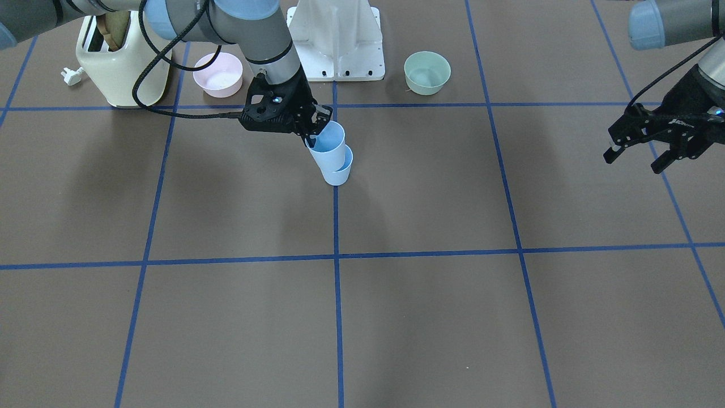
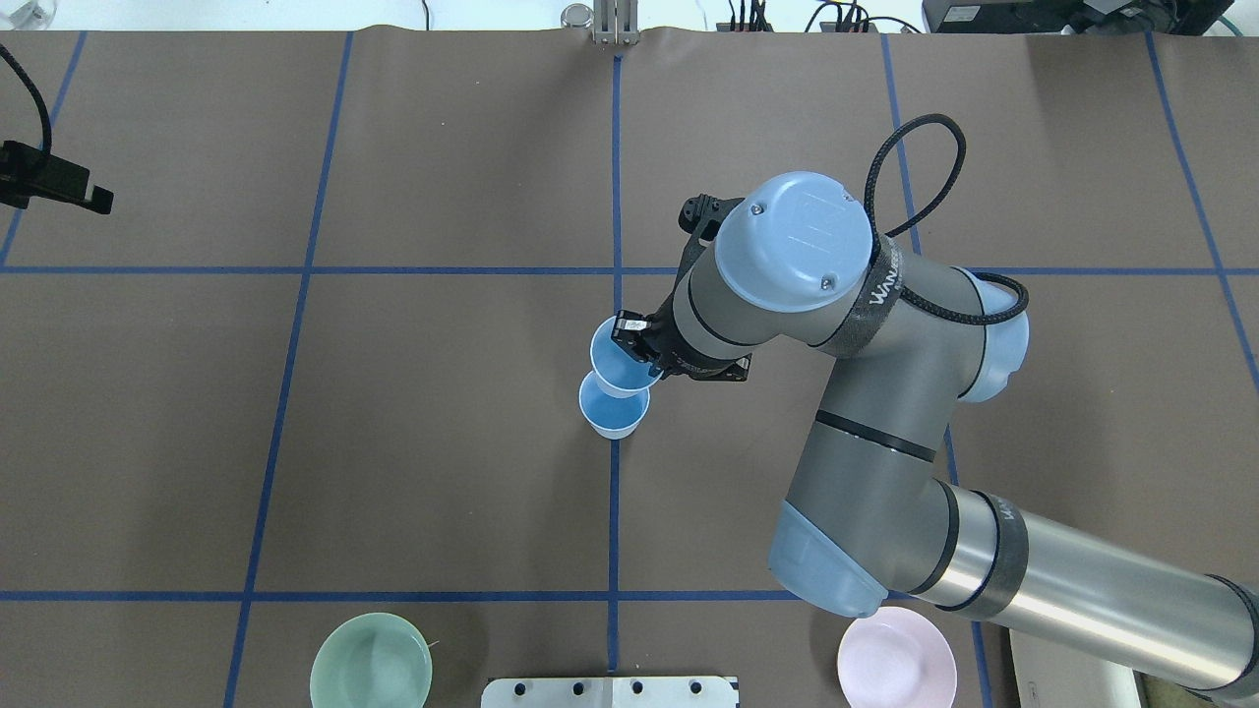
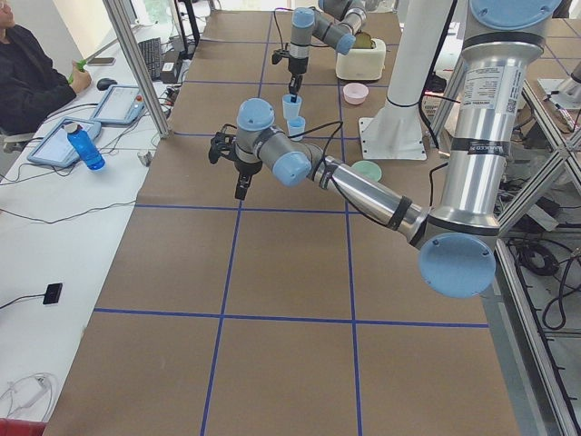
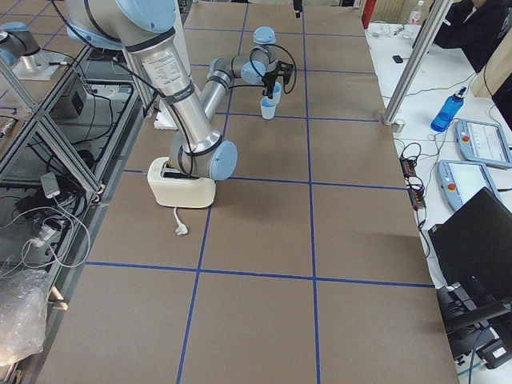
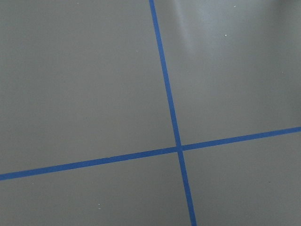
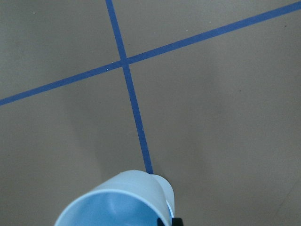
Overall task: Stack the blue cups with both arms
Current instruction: 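Lower the held cup into the placed cup and open the right gripper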
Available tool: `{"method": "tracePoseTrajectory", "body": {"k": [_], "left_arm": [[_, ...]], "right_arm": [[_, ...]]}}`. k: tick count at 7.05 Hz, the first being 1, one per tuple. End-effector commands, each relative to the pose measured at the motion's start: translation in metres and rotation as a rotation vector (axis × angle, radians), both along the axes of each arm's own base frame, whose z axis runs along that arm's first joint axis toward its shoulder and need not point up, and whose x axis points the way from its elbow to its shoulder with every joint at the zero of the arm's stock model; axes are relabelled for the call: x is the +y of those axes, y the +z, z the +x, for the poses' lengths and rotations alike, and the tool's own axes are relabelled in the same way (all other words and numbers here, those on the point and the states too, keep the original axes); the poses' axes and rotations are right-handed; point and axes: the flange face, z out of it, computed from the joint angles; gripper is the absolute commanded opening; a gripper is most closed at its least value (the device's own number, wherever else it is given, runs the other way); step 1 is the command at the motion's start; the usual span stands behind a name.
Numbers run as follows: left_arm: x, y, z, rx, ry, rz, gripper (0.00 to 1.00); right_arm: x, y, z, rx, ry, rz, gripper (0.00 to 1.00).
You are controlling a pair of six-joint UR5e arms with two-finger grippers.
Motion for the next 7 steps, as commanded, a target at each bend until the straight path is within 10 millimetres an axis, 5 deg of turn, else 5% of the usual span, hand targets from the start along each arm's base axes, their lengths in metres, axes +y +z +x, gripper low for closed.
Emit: {"method": "tracePoseTrajectory", "body": {"k": [1,7], "left_arm": [[0.0,0.0,0.0,0.0,-0.001,-0.001,0.98],[0.0,0.0,-0.001,-0.001,-0.002,0.0,0.98]], "right_arm": [[0.006,-0.004,-0.005,-0.006,0.001,-0.003,0.0],[0.018,0.003,-0.016,0.012,-0.007,0.005,0.0]]}}
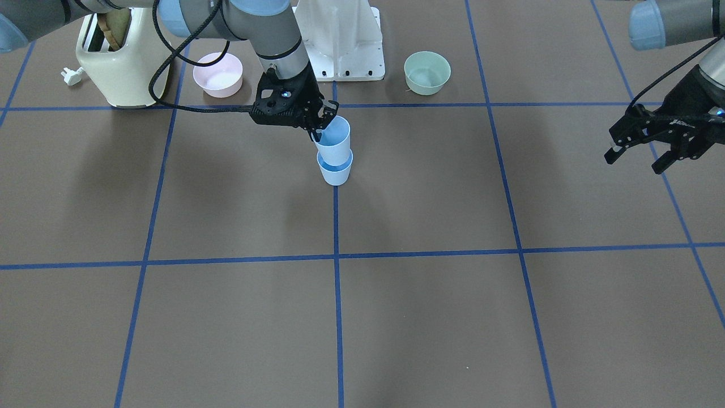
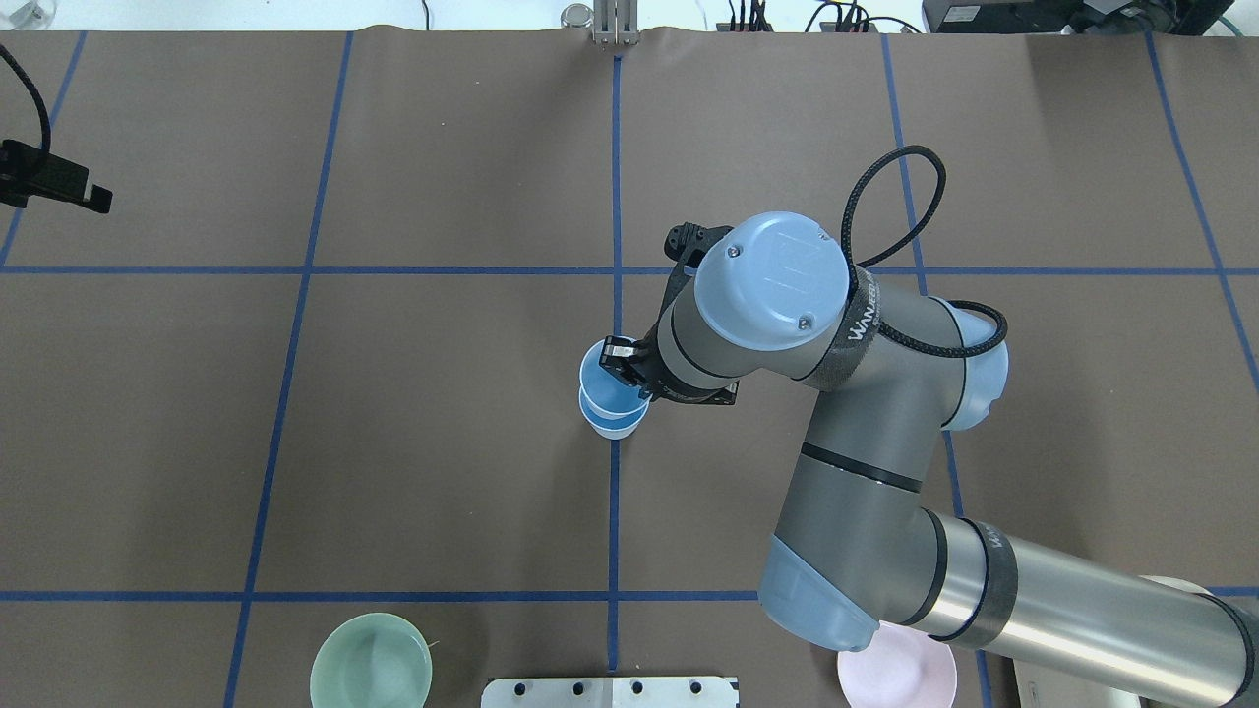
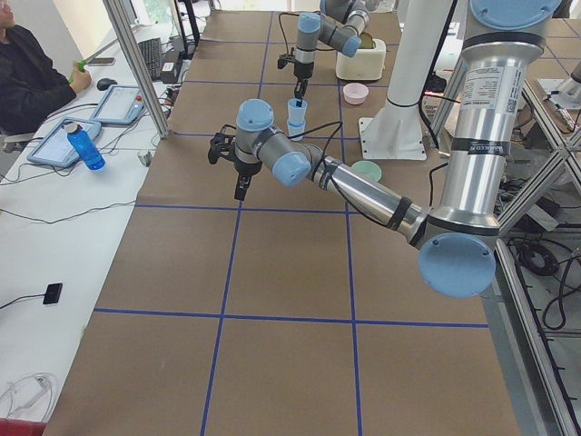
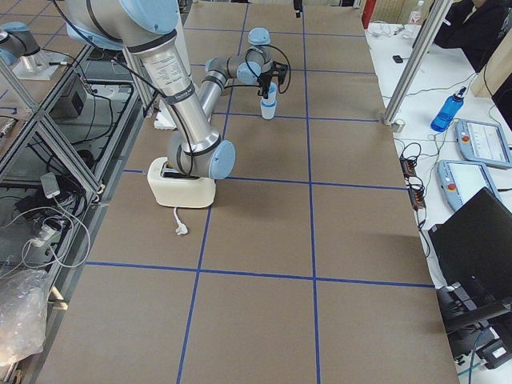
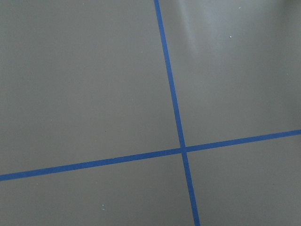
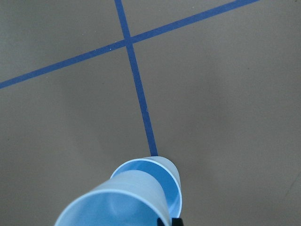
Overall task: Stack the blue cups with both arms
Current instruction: 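Lower the held cup into the placed cup and open the right gripper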
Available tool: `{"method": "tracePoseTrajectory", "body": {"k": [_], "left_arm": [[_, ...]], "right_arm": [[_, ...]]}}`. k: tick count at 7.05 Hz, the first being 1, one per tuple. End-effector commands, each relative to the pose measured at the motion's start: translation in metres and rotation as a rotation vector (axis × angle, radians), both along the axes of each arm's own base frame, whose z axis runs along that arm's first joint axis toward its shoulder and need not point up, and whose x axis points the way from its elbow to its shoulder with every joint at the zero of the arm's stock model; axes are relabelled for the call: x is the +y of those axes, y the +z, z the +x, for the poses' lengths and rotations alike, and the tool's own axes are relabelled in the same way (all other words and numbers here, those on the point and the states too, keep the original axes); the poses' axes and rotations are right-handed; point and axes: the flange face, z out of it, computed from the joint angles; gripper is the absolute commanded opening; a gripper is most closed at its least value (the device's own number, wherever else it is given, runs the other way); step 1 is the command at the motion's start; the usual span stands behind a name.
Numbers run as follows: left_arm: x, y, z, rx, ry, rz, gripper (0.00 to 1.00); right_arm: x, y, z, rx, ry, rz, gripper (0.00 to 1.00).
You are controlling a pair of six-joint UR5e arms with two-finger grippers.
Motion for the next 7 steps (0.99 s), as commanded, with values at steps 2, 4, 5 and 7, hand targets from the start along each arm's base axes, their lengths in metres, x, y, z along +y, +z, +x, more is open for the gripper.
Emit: {"method": "tracePoseTrajectory", "body": {"k": [2,4,5,7], "left_arm": [[-0.0001,0.0007,0.0009,-0.001,0.001,-0.001,0.98],[-0.0004,0.002,0.0012,0.0,0.004,-0.005,0.98],[-0.0004,0.002,0.0012,0.0,0.004,-0.005,0.98],[-0.0004,0.002,0.0012,0.0,0.004,-0.005,0.98]], "right_arm": [[0.0004,0.0016,-0.0005,0.001,-0.001,-0.001,0.0],[-0.0001,0.0,0.0002,0.0,0.005,0.007,0.0],[-0.0014,0.0021,0.0005,0.006,0.016,0.013,0.0],[-0.0019,0.0037,0.0002,0.01,0.017,0.015,0.0]]}}
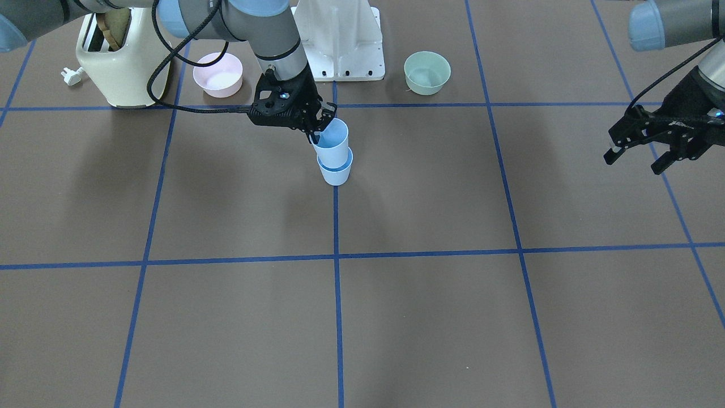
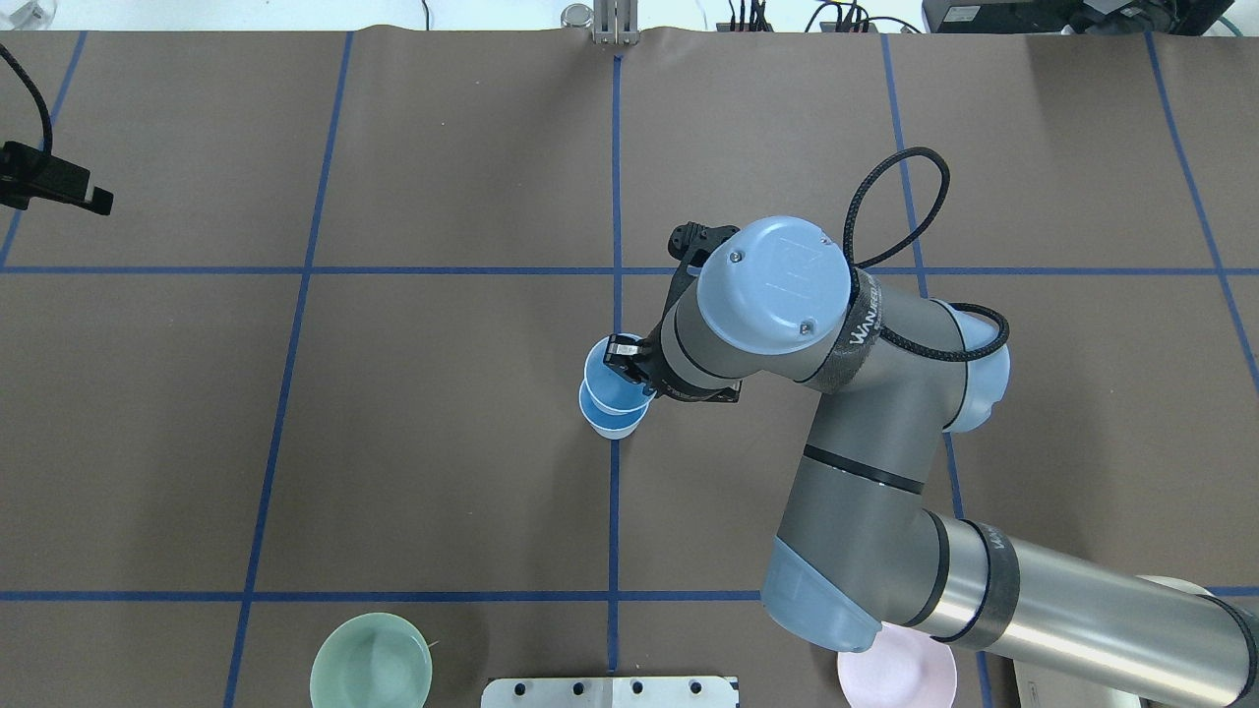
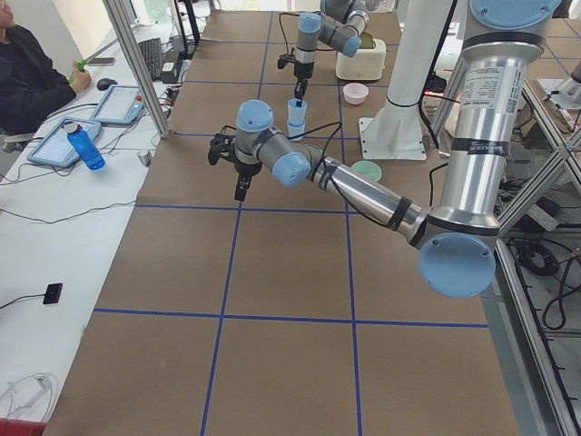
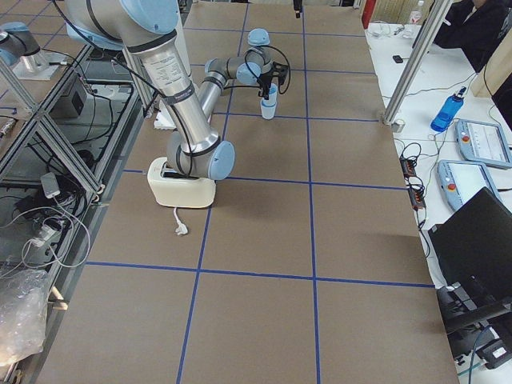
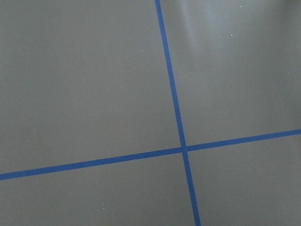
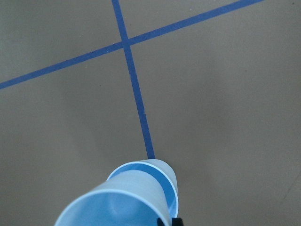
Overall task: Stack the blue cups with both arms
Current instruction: 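Lower the held cup into the placed cup and open the right gripper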
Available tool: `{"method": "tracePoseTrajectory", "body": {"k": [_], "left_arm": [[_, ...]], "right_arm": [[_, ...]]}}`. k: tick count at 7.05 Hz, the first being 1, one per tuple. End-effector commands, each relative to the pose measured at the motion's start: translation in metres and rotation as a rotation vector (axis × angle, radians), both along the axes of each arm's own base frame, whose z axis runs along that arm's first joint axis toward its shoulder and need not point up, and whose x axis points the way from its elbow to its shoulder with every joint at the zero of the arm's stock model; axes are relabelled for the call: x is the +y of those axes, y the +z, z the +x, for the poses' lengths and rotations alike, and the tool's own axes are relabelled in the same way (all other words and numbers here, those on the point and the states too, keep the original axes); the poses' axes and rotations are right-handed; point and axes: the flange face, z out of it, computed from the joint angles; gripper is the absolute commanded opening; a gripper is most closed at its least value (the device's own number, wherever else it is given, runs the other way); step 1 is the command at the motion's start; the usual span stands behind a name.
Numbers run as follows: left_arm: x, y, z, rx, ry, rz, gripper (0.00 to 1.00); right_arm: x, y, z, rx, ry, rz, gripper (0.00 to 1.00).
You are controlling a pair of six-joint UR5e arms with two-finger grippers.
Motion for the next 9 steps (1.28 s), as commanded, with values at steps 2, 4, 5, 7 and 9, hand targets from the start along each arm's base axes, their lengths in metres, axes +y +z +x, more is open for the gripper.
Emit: {"method": "tracePoseTrajectory", "body": {"k": [2,4,5,7,9], "left_arm": [[-0.001,0.001,0.0,-0.001,0.0,-0.002,0.98],[-0.001,0.001,0.001,-0.002,0.001,-0.003,0.98],[-0.002,0.002,0.0,-0.003,-0.001,-0.004,0.98],[-0.003,0.003,0.001,-0.003,-0.001,-0.005,0.98],[-0.003,0.002,0.001,-0.002,0.0,-0.004,0.98]], "right_arm": [[0.0,0.0,0.0,0.001,-0.002,0.008,0.0],[0.002,0.001,-0.003,0.003,-0.01,0.01,0.0],[0.005,0.001,-0.005,0.003,-0.015,0.01,0.0],[0.01,-0.001,-0.01,-0.006,-0.032,0.006,0.34],[0.014,-0.001,-0.012,-0.007,-0.034,0.01,1.0]]}}
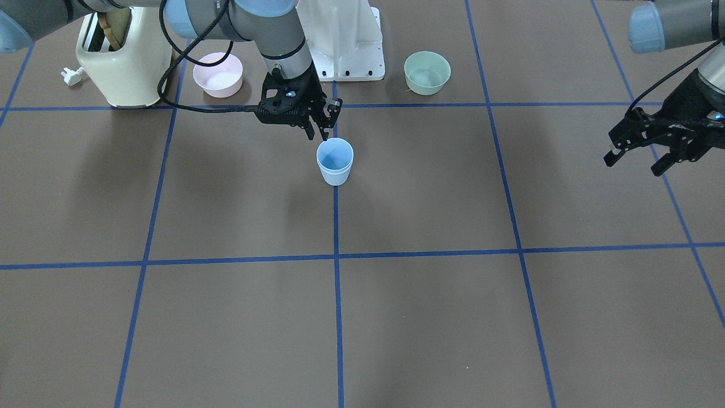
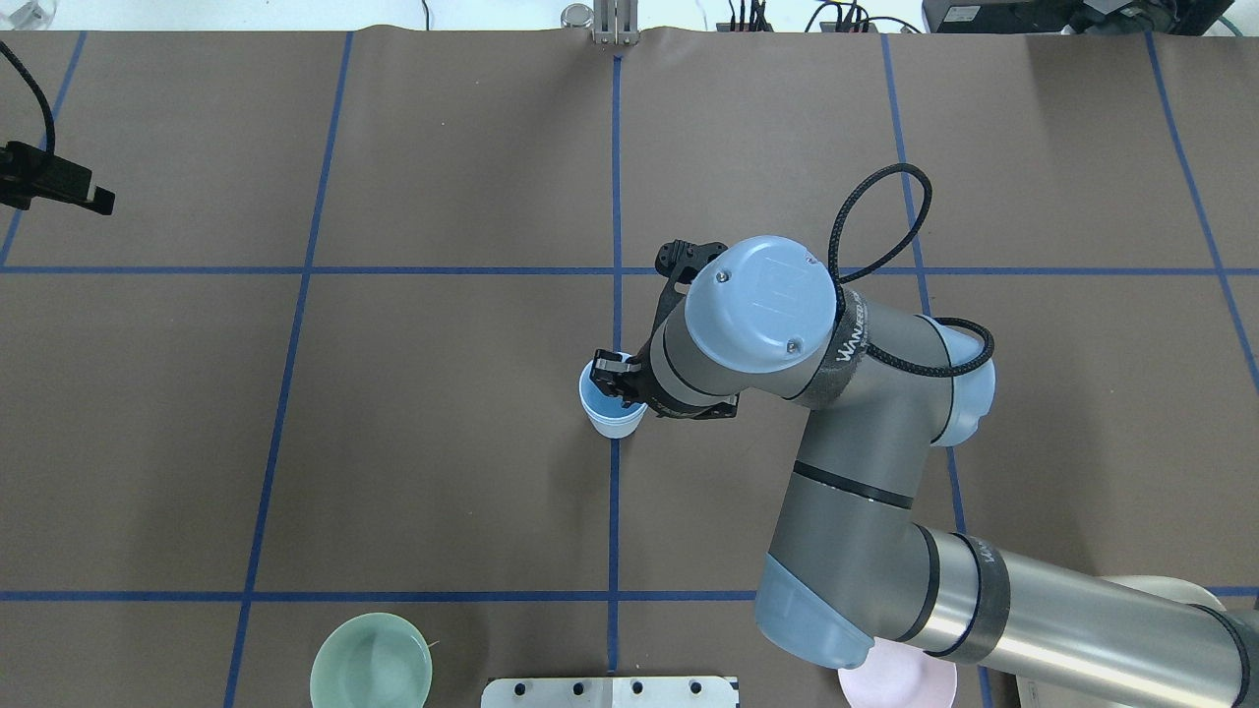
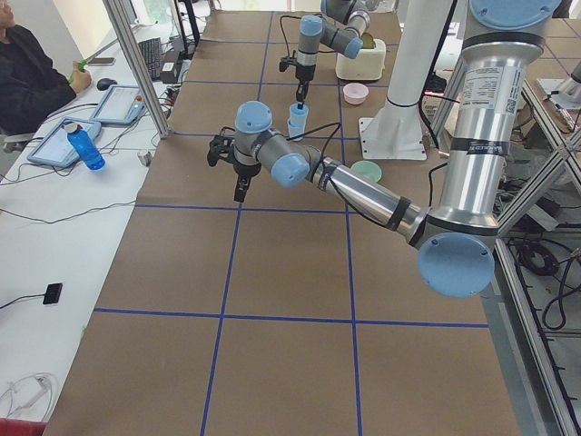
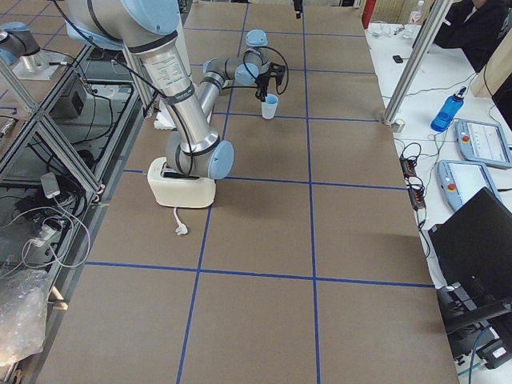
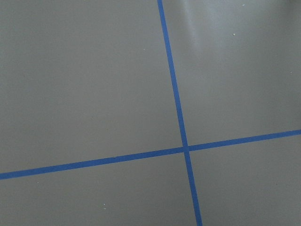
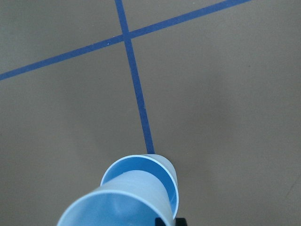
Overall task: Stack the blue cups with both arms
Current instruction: 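Lower the held cup into the placed cup and open the right gripper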
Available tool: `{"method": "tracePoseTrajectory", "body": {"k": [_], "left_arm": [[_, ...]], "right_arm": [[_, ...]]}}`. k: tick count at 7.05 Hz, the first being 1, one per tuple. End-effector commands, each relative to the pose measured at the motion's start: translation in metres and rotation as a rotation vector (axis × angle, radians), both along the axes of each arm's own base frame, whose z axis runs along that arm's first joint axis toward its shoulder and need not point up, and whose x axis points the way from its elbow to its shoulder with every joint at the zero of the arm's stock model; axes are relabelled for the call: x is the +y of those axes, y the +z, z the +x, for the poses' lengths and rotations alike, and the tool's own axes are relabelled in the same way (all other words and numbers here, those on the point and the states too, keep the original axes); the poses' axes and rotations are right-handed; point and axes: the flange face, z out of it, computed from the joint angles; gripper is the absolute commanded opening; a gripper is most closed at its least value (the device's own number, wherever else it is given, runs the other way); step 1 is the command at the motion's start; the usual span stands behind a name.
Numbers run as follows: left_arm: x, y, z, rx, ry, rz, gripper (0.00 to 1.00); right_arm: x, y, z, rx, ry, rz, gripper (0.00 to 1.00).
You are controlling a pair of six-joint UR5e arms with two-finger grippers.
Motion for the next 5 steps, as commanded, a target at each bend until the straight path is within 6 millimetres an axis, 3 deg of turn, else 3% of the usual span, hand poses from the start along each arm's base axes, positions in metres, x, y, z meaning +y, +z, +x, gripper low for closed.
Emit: {"method": "tracePoseTrajectory", "body": {"k": [1,2,3,4,5], "left_arm": [[0.0,0.001,0.0,0.0,0.0,-0.001,0.98],[-0.001,0.0,0.0,0.002,0.001,0.0,0.98],[-0.001,-0.001,0.0,0.002,0.001,0.0,0.98],[-0.001,0.0,-0.001,0.002,0.0,-0.002,0.98],[-0.001,0.002,-0.005,0.007,0.007,-0.005,0.98]], "right_arm": [[0.003,-0.002,0.0,-0.004,-0.004,0.006,1.0],[0.004,-0.006,0.002,-0.013,-0.007,0.01,1.0],[-0.01,-0.002,0.014,-0.007,0.007,0.026,1.0],[-0.044,0.002,0.043,0.013,0.018,0.089,1.0],[-0.071,0.028,0.075,0.04,-0.027,0.13,1.0]]}}
